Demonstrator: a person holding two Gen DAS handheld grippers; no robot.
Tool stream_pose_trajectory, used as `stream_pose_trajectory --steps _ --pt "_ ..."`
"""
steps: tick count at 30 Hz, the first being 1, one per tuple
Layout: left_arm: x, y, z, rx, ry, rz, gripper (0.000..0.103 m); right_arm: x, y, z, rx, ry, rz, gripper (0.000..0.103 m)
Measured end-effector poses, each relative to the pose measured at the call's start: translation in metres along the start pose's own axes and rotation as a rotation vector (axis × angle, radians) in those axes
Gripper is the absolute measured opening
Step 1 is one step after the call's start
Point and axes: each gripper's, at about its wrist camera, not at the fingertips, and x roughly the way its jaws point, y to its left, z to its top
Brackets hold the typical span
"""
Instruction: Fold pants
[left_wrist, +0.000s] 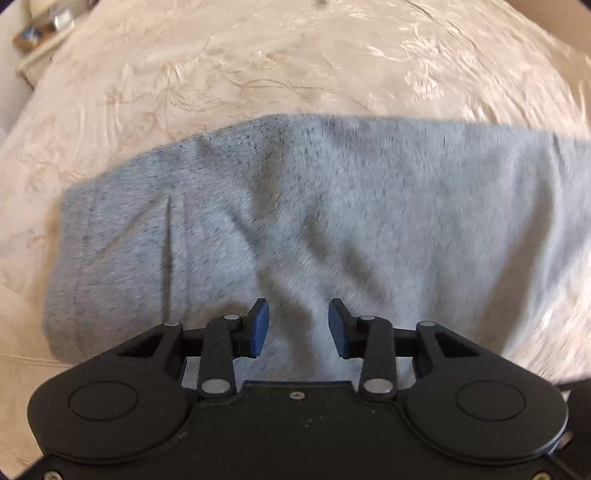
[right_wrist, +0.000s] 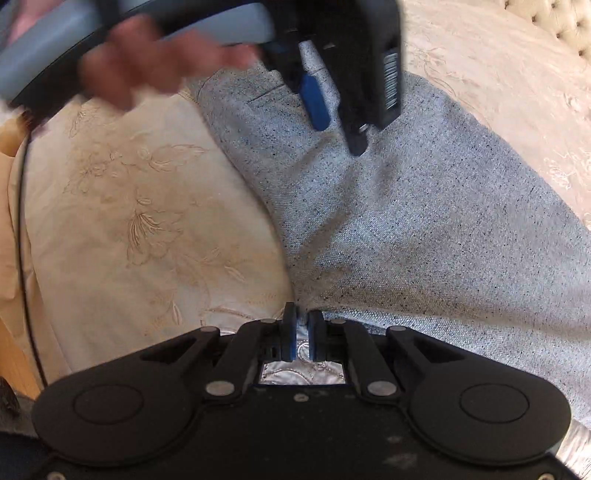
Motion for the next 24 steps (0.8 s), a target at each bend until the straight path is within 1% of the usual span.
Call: stream_pose_trajectory --steps 1,2,3,4,5,6,7,8,10,11,12,14,17,18,19,20,21,22,24 --pt "0.000 0.001 -0.007 0.006 -0.008 0.039 0.047 0.001 0.000 -0.001 -0.003 -0.003 -0.004 0.008" --pt "0.004 0.007 -0.013 -0.007 0.006 0.066 0.047 0.002 0.001 -0.001 -0.009 -0.006 -0.008 0.008" --pt "0.009 0.016 -0.017 -0.040 0.029 0.062 0.048 0.002 0.002 -0.001 -0.022 -0.009 -0.012 0.008" --pt "0.014 0.028 -0.020 -0.088 0.043 0.037 0.047 0.004 0.006 0.000 -0.041 -0.011 -0.017 0.008" --pt "0.017 0.039 -0.022 -0.131 0.044 0.021 0.043 0.005 0.008 0.000 -0.059 -0.013 -0.019 0.007" --pt "0.018 0.049 -0.021 -0.164 0.047 0.023 0.029 0.005 0.009 0.000 -0.078 -0.014 -0.020 0.007" --pt "0.018 0.059 -0.019 -0.192 0.058 0.028 0.021 0.002 0.014 -0.002 -0.102 -0.015 -0.023 0.007" --pt "0.018 0.069 -0.017 -0.228 0.069 0.012 0.017 0.003 0.016 -0.002 -0.127 -0.013 -0.028 0.007" --pt "0.020 0.089 -0.017 -0.317 0.089 -0.054 0.017 0.004 0.022 -0.005 -0.188 -0.016 -0.044 0.008" --pt "0.021 0.095 -0.018 -0.341 0.095 -0.069 0.017 0.006 0.025 -0.006 -0.215 -0.016 -0.053 0.008" --pt "0.020 0.096 -0.018 -0.340 0.096 -0.068 0.017 0.007 0.028 -0.009 -0.235 -0.013 -0.061 0.008" --pt "0.015 0.088 -0.017 -0.286 0.091 -0.024 0.017 0.009 0.029 -0.010 -0.249 -0.015 -0.070 0.008" --pt "0.004 0.063 -0.014 -0.223 0.076 0.050 0.018 -0.006 0.031 -0.011 -0.246 -0.044 -0.062 0.018" --pt "-0.003 0.057 -0.015 -0.221 0.062 0.057 0.018 -0.014 0.031 -0.013 -0.244 -0.057 -0.057 0.019" --pt "-0.013 0.052 -0.016 -0.225 0.035 0.045 0.020 -0.022 0.030 -0.015 -0.239 -0.069 -0.054 0.018" --pt "-0.022 0.046 -0.019 -0.231 0.006 0.024 0.025 -0.034 0.026 -0.018 -0.213 -0.088 -0.052 0.015" --pt "-0.029 0.039 -0.020 -0.228 -0.014 -0.002 0.028 -0.044 0.020 -0.022 -0.165 -0.104 -0.051 0.015" --pt "-0.033 0.026 -0.020 -0.214 -0.025 -0.023 0.028 -0.053 0.010 -0.024 -0.091 -0.117 -0.047 0.015" --pt "-0.040 0.005 -0.022 -0.164 -0.044 -0.040 0.028 -0.069 -0.014 -0.028 0.078 -0.137 -0.056 0.015"
